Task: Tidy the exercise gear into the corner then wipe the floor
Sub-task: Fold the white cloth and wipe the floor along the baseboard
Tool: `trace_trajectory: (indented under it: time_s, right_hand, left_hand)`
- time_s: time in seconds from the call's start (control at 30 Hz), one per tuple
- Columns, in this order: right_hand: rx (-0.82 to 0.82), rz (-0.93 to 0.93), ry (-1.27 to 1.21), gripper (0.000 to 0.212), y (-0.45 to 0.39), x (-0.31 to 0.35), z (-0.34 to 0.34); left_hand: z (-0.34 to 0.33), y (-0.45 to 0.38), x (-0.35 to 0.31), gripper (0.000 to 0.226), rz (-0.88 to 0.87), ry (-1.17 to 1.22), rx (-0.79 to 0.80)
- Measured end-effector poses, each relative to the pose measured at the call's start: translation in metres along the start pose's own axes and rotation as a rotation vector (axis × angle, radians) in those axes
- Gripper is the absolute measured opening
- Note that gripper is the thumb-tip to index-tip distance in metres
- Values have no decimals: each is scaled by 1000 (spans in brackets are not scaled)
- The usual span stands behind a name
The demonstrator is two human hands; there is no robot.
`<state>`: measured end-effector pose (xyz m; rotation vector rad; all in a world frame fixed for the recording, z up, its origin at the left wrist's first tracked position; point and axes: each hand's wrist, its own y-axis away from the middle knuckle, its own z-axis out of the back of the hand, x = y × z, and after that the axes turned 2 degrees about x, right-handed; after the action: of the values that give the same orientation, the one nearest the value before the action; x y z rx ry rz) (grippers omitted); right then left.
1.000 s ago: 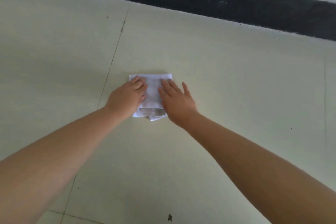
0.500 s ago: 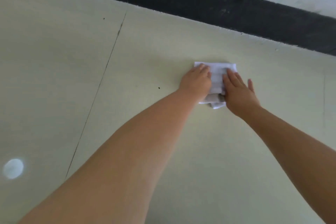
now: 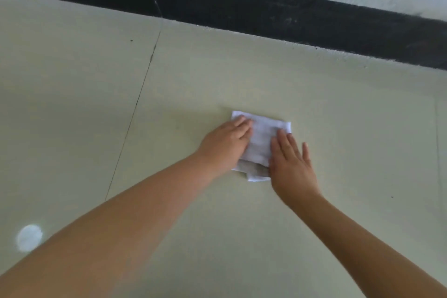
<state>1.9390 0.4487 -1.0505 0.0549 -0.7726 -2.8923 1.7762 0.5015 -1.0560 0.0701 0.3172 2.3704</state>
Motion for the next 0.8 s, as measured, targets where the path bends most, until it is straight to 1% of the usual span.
trace_trajectory:
  time_s: [0.07, 0.1, 0.17, 0.2, 0.23, 0.3, 0.33, 0.47, 0.57, 0.67, 0.73, 0.8]
  right_hand:
    - [-21, -131, 3, 45, -2, -43, 17]
    - [-32, -166, -1, 48, -11, -59, 27]
    - [51, -140, 65, 58, -35, -82, 49]
    - [77, -122, 70, 59, -48, -85, 60]
    - [79, -112, 68, 60, -61, -83, 69]
    - [62, -49, 82, 60, -88, -66, 84]
    - [56, -7, 89, 60, -101, -52, 92]
    - [46, 146, 60, 62, -141, 30, 111]
    - [45, 258, 18, 63, -141, 95, 104]
    - [29, 358, 40, 61, -118, 134, 88]
    - [39, 419, 44, 61, -95, 145, 74]
    - [57, 437, 34, 60, -69, 146, 57]
  left_hand:
    - [7, -54, -26, 45, -41, 102, -1]
    - [15, -74, -34, 47, -14, 150, 10]
    - [33, -100, -35, 61, 86, 228, 80]
    - [36, -113, -29, 68, 145, 217, 1]
    - [35, -119, -18, 66, 176, 167, -20]
    - [41, -121, 16, 47, 308, 171, 6]
    - [41, -117, 39, 44, 351, 159, 2]
    - [28, -66, 118, 46, 529, 118, 50]
    - [19, 0, 148, 47, 582, 116, 81]
    - [12, 55, 150, 49, 659, 196, 141]
    - [8, 83, 139, 49, 669, 239, 133]
    - [-1, 105, 123, 48, 640, 258, 97]
